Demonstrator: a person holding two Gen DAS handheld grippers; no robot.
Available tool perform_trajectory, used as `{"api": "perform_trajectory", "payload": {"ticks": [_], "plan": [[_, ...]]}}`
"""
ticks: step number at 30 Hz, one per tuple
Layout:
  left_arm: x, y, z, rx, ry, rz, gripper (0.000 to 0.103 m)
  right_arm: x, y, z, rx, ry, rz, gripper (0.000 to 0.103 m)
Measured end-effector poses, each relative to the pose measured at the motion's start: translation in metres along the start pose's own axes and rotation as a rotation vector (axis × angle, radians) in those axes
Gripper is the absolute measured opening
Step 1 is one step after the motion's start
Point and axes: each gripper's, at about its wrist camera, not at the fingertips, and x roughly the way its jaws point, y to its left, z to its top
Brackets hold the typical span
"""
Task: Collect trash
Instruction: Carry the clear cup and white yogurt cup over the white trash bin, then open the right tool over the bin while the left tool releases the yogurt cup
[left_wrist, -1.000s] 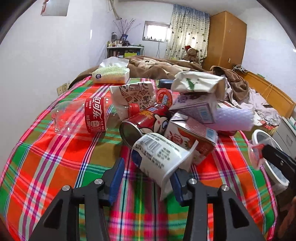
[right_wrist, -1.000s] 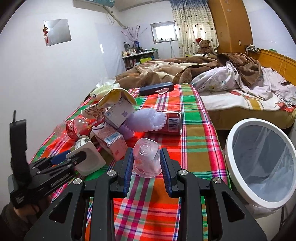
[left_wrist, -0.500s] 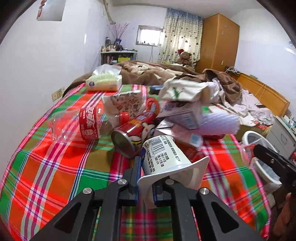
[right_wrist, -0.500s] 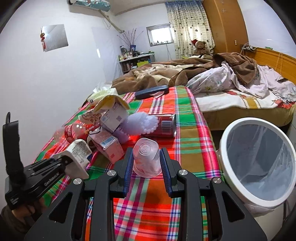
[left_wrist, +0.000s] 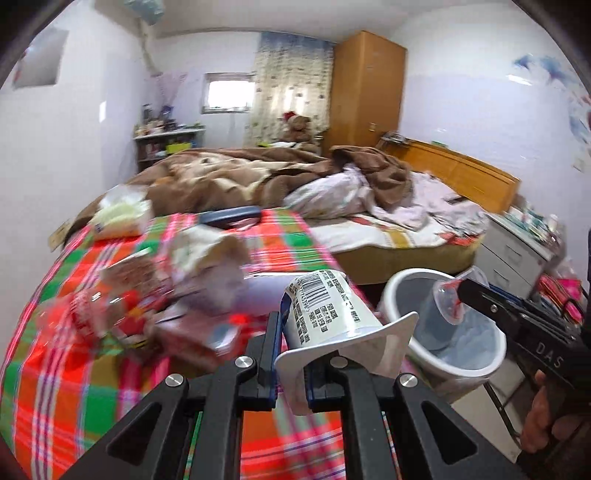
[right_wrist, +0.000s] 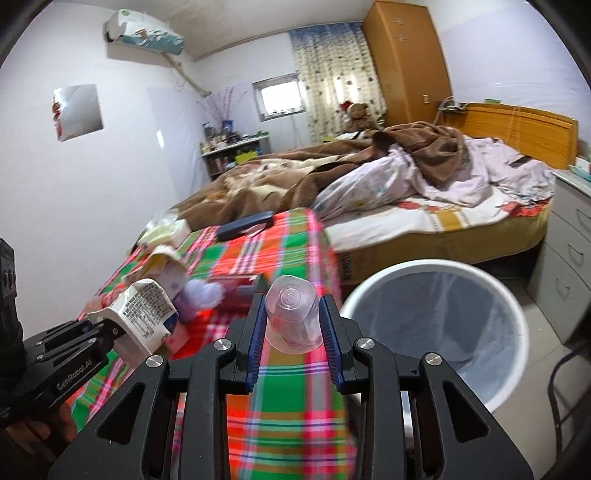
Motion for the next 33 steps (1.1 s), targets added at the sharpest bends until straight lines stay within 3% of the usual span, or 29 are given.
{"api": "perform_trajectory", "payload": {"ticks": [11,21,25,26,30,31,32,33], "plan": [[0.056,-0.083,0.019,0.102,0.064,-0.149,0.01,0.017,-0.063,0.004,0.058,0.058,-0.097,0.03],[0.114,-0.128,0.017,0.155,0.161,-0.2,0.01,0.04,-0.102,-0.01,0.052,0.161,-0.204,0.03],[0.129,-0.138,0.017,0.158,0.178,-0.206,0.01,0.042,-0.114,-0.012,0.059,0.189,-0.208,0.031],[0.132,-0.137,0.016,0.155,0.185,-0.21,0.013,0.042,-0.115,-0.012,0.059,0.193,-0.214,0.031],[0.143,-0.138,0.015,0.146,0.21,-0.219,0.042,0.045,-0.12,-0.014,0.051,0.217,-0.257,0.031],[0.143,-0.139,0.015,0.149,0.208,-0.219,0.045,0.045,-0.121,-0.014,0.057,0.219,-0.254,0.031],[0.142,-0.137,0.015,0.146,0.206,-0.218,0.048,0.044,-0.122,-0.015,0.066,0.221,-0.252,0.036],[0.142,-0.136,0.015,0.136,0.205,-0.218,0.051,0.045,-0.123,-0.015,0.071,0.223,-0.254,0.047]]}}
